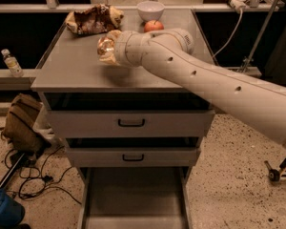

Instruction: Pick orange can from bottom drawer and place on counter

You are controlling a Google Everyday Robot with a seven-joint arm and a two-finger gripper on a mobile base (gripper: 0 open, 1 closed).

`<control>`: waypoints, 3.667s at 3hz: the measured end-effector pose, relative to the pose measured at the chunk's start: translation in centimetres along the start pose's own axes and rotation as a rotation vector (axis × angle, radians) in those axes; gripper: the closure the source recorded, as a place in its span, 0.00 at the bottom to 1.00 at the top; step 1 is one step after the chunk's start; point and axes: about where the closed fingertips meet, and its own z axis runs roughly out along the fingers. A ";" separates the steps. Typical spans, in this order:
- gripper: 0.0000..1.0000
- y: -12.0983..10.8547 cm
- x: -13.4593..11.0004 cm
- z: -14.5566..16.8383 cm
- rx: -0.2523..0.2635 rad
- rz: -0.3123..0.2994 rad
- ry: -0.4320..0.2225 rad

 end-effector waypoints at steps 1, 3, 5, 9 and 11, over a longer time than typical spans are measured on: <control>1.00 0.3 1.9 1.4 -0.041 0.019 0.047; 0.82 1.0 3.2 2.4 -0.092 0.061 0.069; 0.36 1.0 3.2 2.4 -0.092 0.061 0.068; 0.00 0.6 2.8 2.2 -0.092 0.061 0.068; 0.00 -3.7 -7.4 -9.8 0.152 -0.159 0.009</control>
Offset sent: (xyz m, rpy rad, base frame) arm 0.0294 -0.0087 -0.0679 -0.0210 0.2182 -0.0048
